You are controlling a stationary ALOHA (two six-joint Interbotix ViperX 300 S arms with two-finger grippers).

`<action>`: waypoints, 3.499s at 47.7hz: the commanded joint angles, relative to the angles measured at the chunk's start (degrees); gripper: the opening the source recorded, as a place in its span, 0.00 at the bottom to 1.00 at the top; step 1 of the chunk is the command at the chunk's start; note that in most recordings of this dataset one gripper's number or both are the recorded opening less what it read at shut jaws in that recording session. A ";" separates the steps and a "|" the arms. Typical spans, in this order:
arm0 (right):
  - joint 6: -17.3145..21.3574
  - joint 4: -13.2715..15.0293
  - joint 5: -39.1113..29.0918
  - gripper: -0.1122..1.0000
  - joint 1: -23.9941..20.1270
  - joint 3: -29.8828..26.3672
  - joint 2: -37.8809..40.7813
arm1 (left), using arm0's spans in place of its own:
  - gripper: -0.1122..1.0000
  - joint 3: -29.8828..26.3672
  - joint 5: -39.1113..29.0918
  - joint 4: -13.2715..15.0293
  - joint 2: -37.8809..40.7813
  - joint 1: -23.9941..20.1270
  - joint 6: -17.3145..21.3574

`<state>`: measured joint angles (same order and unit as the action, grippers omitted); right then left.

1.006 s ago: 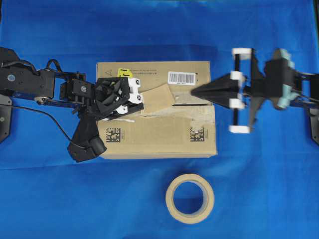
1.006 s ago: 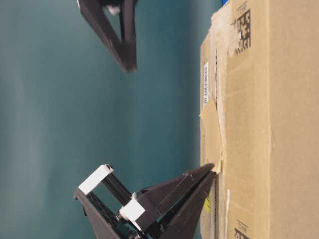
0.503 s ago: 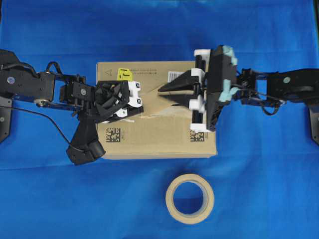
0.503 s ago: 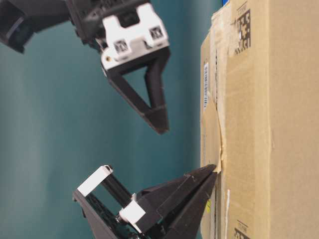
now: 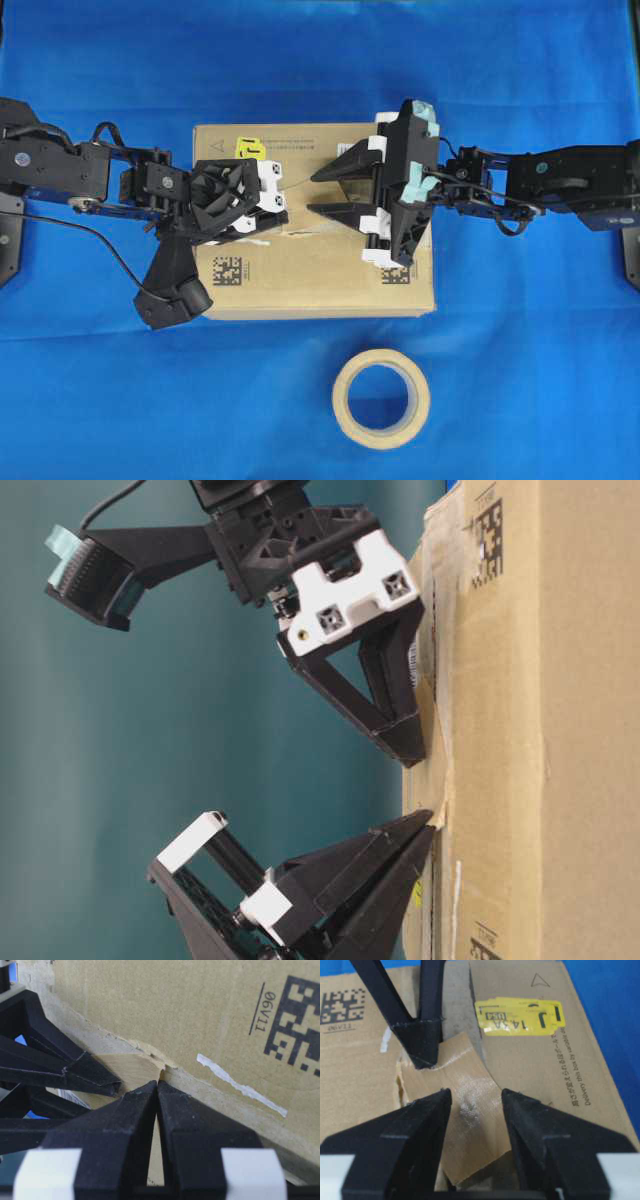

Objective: Apply tape along the seams of the closed cardboard box to seal it securely.
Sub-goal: 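Bring the right gripper over the tape and press it onto the seam, then release the tape with the left gripper and press it flat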

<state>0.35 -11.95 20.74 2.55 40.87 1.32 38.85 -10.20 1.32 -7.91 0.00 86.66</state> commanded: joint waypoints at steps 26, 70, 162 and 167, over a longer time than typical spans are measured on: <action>0.09 -1.14 -0.09 0.52 0.18 -0.26 1.05 | 0.12 -0.53 0.00 -0.09 -0.70 -0.44 -2.11; -0.09 -1.14 -0.44 0.52 0.18 -0.18 0.88 | 0.64 -0.62 -2.81 0.00 -1.14 0.26 -7.03; -2.37 0.00 0.88 0.52 0.79 2.46 -6.86 | 0.62 2.64 11.87 0.79 -10.11 0.70 -25.40; -2.37 -0.09 2.37 0.48 2.55 2.29 -6.94 | 0.55 2.81 14.50 0.79 -9.76 0.62 -37.97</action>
<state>-1.93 -12.13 21.53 3.69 43.86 -4.31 42.19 2.46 1.93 -17.05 0.62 53.88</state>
